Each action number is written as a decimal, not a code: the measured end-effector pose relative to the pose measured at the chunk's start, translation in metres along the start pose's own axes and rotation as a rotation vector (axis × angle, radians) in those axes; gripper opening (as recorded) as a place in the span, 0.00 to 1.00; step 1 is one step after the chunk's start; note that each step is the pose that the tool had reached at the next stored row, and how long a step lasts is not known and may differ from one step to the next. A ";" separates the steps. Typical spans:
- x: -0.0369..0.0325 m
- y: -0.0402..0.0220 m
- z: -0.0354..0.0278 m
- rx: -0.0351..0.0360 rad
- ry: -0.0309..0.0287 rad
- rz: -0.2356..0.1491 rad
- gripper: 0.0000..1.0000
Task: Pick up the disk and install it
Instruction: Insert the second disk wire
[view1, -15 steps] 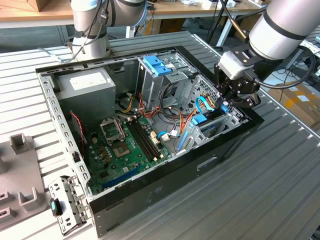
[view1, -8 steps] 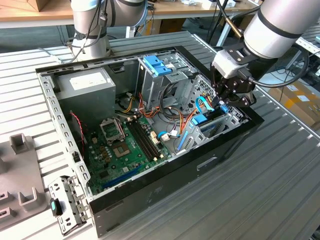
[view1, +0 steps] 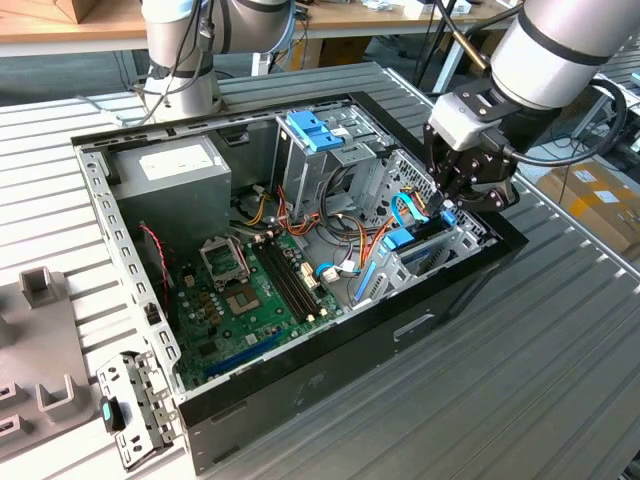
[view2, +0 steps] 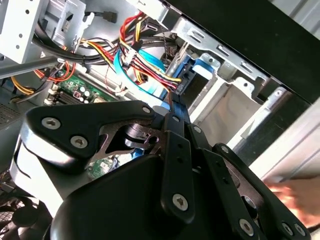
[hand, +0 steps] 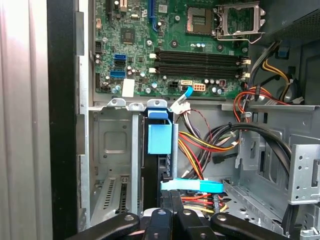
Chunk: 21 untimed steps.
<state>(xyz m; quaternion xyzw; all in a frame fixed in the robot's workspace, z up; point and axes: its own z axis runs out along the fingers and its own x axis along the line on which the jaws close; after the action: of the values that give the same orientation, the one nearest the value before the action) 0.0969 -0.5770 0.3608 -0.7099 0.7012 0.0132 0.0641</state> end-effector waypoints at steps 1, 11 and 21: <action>-0.0003 -0.0002 -0.0017 -0.0002 0.0062 0.000 0.11; -0.0004 -0.0010 -0.0030 -0.0377 0.0157 0.003 0.11; -0.0004 -0.0010 -0.0029 -0.0476 0.0156 0.004 0.11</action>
<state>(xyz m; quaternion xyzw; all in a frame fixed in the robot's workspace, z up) 0.0977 -0.5769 0.3639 -0.7100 0.7025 0.0245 0.0416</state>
